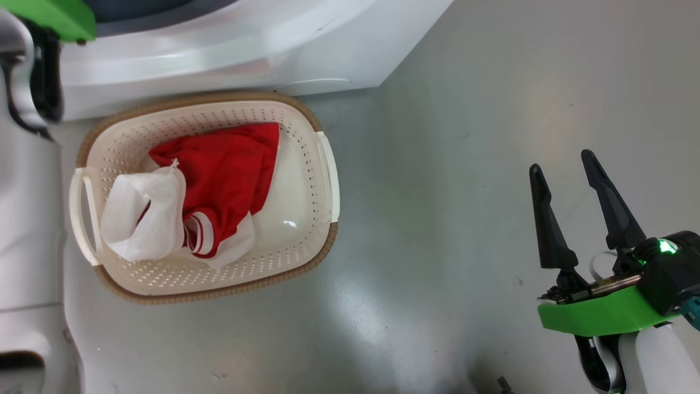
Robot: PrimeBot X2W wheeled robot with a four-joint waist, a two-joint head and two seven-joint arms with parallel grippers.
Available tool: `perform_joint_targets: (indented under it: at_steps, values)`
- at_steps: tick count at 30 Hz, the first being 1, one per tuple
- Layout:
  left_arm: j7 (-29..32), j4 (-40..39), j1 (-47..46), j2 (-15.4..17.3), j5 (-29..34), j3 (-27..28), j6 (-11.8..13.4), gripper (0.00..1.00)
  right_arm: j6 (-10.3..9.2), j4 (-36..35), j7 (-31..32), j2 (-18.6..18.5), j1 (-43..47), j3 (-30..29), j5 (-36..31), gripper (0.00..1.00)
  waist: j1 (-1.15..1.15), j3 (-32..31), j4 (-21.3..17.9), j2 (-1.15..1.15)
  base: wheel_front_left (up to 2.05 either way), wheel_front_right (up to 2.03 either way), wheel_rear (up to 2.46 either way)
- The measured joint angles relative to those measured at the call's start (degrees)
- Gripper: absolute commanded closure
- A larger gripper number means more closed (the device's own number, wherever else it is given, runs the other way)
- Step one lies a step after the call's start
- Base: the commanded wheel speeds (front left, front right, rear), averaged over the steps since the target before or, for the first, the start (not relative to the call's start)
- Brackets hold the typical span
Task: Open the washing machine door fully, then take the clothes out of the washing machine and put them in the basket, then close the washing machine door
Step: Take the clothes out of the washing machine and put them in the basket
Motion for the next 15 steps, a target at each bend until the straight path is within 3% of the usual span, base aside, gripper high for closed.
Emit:
perform_joint_targets:
  at_steps: [15]
  values:
    - [15.99,13.94,-10.82,0.70,0.15,-2.64,0.05,0.00,0.00,2.88,0.00,0.00,-0.92,-0.10,1.51,0.00,0.00,0.73,-2.27,0.00,0.00,0.00,0.00]
